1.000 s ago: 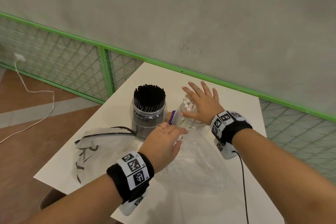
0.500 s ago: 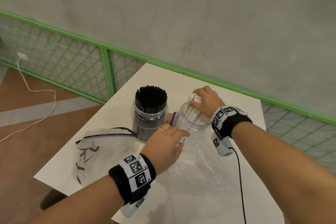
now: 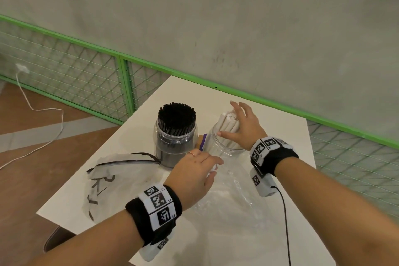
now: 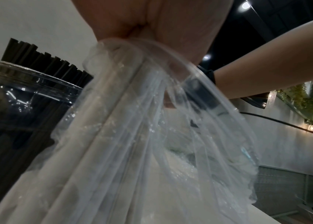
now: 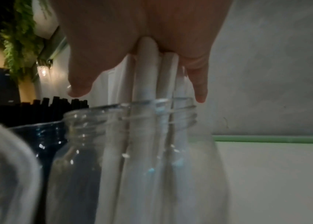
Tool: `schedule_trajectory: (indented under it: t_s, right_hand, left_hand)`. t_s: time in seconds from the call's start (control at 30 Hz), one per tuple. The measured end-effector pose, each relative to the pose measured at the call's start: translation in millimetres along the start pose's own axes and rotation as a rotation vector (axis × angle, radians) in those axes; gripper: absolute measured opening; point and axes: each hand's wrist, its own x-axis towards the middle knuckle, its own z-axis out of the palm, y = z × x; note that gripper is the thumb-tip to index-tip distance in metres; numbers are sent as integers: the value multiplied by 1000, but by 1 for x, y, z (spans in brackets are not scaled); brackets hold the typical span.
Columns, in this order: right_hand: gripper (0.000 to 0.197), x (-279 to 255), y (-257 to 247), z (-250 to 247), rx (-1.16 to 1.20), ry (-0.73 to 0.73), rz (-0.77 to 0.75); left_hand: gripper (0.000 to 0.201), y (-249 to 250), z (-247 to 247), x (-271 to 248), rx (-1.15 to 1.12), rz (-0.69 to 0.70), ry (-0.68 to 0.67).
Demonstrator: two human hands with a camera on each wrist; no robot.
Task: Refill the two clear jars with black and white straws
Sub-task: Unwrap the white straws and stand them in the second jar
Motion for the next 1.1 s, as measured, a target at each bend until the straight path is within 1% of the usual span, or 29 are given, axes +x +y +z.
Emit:
schedule_trajectory:
  t_s: [0.03, 0.07, 0.17, 0.23, 0.3, 0.37, 0.43, 0.5, 0.57, 0.63, 0.7, 0.73, 0.8, 0.83, 0.9, 0.93, 1.03, 1.1]
  right_hand:
    - [96, 6, -3, 3, 5, 17, 7]
    - [88, 12, -5, 5, -7, 21, 10]
    - [55, 21, -12, 10, -56, 43, -11]
    - [44, 23, -14, 10, -20, 105, -52]
    - [41, 26, -14, 6, 16, 147, -57]
    - [44, 28, -12, 5, -28, 94, -21]
    - [54, 29, -9, 4, -115, 11, 24]
    - [66, 25, -9, 0, -122, -21, 54]
    - [72, 20, -11, -10, -85, 15, 53]
    - [72, 12, -15, -22, -37, 64, 43]
    - [69, 0, -18, -36, 60, 126, 26]
    - [63, -7, -20, -43, 120, 160, 13]
    - [43, -27, -28, -53, 259, 207, -9]
    - [30, -39, -32, -56, 341, 203, -8]
    - [10, -63, -38, -54, 482, 133, -3]
    - [10, -74, -40, -50, 515, 59, -5]
    - [27, -101, -40, -27, 533, -254, 4]
    - [38, -112, -44, -10, 507, -393, 30]
  left_hand:
    - [30, 0, 0, 0, -2, -2, -7]
    - [29, -1, 0, 0, -1, -4, -10]
    - [30, -2, 2, -1, 7, 7, 14]
    - [30, -2, 2, -2, 3, 21, 40]
    - [30, -3, 2, -1, 1, 29, 49]
    - [32, -3, 3, 1, -5, 15, 33]
    - [34, -4, 3, 1, -16, 2, 18]
    - [34, -4, 2, 1, -15, 4, 14]
    - [33, -4, 2, 2, -3, 19, 25]
    - [32, -4, 1, 3, 1, 28, 50]
    - [28, -3, 0, 4, -6, 27, 71]
    - [27, -3, -1, 4, -15, 23, 73]
    - [30, -2, -2, 5, -27, 4, 65]
    - [30, -2, -2, 6, -35, -11, 57]
    - [30, -4, -2, 7, -58, -33, 41]
    - [30, -5, -1, 7, -68, -37, 35]
    - [32, -8, 1, 7, -89, -17, 34]
    - [35, -11, 0, 6, -130, 4, 69]
